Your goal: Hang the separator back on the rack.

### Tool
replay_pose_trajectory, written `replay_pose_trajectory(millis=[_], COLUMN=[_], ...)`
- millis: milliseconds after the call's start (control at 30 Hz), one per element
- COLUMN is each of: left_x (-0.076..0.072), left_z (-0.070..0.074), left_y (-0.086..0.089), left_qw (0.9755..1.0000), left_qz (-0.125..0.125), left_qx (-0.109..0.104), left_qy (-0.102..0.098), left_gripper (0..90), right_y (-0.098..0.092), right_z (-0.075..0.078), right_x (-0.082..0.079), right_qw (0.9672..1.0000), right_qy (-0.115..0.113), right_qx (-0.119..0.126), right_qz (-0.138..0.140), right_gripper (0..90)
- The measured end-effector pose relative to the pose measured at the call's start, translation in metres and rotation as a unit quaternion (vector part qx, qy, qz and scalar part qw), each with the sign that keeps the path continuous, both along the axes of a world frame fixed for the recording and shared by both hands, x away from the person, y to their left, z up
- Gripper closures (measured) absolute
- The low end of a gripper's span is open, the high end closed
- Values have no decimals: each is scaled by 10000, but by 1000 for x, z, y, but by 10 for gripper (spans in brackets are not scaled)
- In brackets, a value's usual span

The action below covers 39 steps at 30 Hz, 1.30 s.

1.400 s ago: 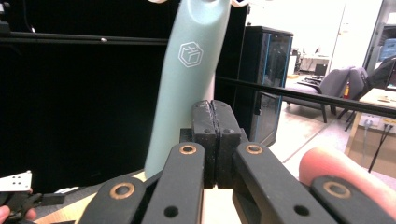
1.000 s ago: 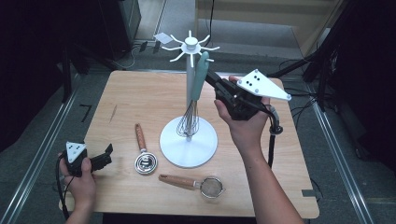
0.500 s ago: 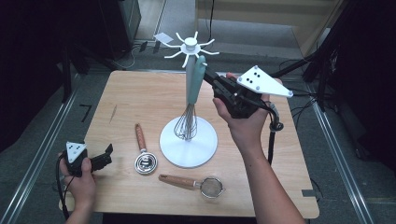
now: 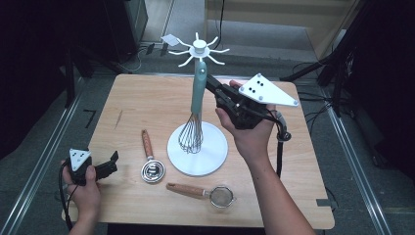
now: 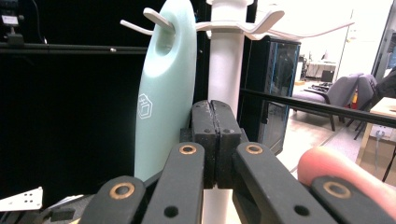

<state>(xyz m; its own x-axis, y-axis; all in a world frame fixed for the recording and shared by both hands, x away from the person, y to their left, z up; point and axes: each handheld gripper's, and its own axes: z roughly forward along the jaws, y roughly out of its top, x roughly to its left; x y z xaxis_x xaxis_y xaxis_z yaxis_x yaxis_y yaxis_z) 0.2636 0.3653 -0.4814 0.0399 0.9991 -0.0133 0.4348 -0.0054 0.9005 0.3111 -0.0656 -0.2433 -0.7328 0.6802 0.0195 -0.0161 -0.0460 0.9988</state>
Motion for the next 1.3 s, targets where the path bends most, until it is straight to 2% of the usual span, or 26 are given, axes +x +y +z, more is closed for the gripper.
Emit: replay_pose_trajectory(millis=[133,233,300,500,633,700,767,833,900,1000,1100,1167,1200,1233,1300], left_x=[-2,-3,-4,-7,-8,-8,-7,-8,-12,-18,-24,-28,-29,-30,-31], left_z=[1,2,3,6,8,7,5,5,6,10,11,11,9,8,6], left_y=[2,4,4,1,-5,-8,-11,-15,-20,-25,-32,-37,-38,-41,-46], left_qw=[10000,9999,9998,9999,9999,9998,9996,9995,9998,9998,9999,9995,9993,9987,9970], left_qz=[24,49,53,71,-75,-158,-181,-161,-68,-166,-116,-193,-243,-315,-519], left_qx=[-35,-137,-167,-82,-110,-137,-175,-122,-60,-44,2,-79,-106,-193,-314], left_qy=[-11,-69,-73,-40,-47,19,157,228,177,126,120,226,273,354,478], left_gripper=[3,3,3,3,3,3,3,6,114,193,321,437,543,543,633], right_y=[-4,-9,-16,-30,-44,-53,-56,-63,-70,-79,-88,-92,-94,-94,-94], right_z=[-2,-7,-15,-30,-45,-56,-59,-71,-84,-104,-126,-140,-152,-152,-164], right_x=[0,0,1,3,4,4,4,3,3,1,-3,-5,-8,-8,-11], right_qw=[10000,9998,9994,9978,9956,9940,9936,9919,9903,9878,9845,9826,9805,9805,9782], right_qy=[-31,5,110,283,428,525,570,655,787,1016,1248,1367,1490,1490,1612], right_qx=[-25,-44,-87,-155,-193,-230,-245,-371,-461,-504,-562,-612,-660,-660,-742], right_qz=[-91,-200,-314,-576,-809,-933,-945,-1021,-1044,-1071,-1098,-1097,-1099,-1099,-1083], right_gripper=[900,898,865,831,799,773,765,748,729,718,708,704,698,698,692])
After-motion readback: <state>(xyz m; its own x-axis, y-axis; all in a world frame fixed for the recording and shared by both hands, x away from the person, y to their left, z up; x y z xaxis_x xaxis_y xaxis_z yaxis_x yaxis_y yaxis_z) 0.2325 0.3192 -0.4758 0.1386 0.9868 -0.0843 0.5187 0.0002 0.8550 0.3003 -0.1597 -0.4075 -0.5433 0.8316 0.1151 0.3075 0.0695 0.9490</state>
